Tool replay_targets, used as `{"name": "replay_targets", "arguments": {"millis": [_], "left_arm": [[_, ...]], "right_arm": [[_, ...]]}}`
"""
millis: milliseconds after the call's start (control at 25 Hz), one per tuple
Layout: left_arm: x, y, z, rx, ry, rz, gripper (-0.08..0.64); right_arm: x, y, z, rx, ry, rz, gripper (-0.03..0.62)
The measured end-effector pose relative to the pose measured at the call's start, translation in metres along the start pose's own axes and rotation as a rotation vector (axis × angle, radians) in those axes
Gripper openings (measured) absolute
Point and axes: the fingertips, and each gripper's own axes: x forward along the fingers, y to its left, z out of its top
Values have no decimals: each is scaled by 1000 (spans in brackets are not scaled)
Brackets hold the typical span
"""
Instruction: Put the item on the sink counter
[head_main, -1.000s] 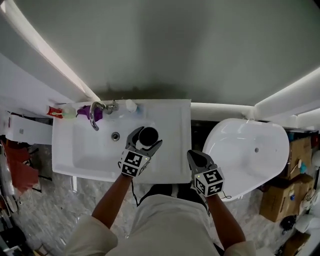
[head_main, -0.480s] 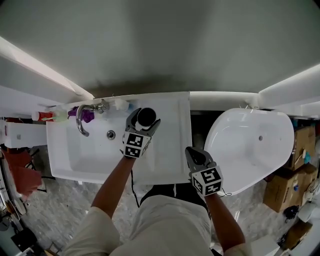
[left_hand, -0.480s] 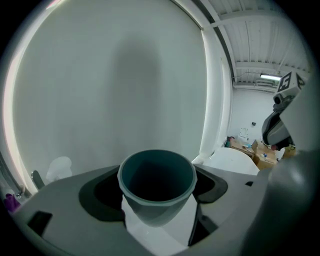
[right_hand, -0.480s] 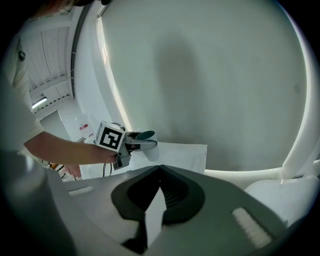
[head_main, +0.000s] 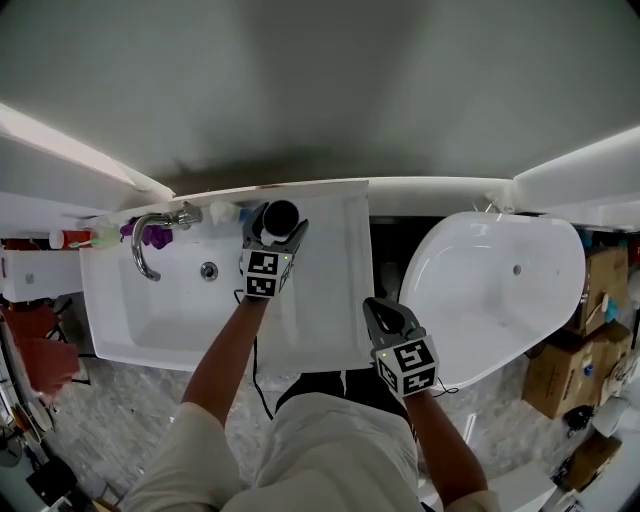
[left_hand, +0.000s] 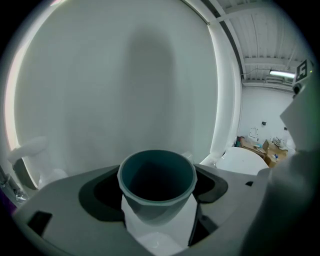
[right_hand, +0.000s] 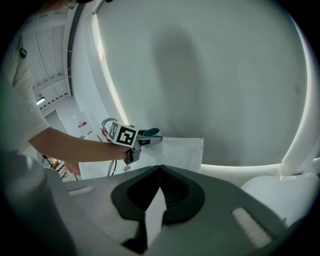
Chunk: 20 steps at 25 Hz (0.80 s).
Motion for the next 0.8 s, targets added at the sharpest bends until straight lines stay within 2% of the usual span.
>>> {"name": "replay_targets", "arguments": {"millis": [240, 480, 680, 800], "left_arm": [[16, 7, -10, -22, 3, 38, 391], [24, 12, -7, -56, -23, 34, 391], [30, 12, -14, -48, -4, 35, 391], [30, 12, -15, -72, -2, 29, 391]], "right_arm": [[2, -5, -4, 14, 12, 6, 11], [2, -7, 3, 11, 9, 15, 11], [3, -12, 6, 10, 13, 15, 11], [5, -11, 6, 9, 15, 25, 11]]}}
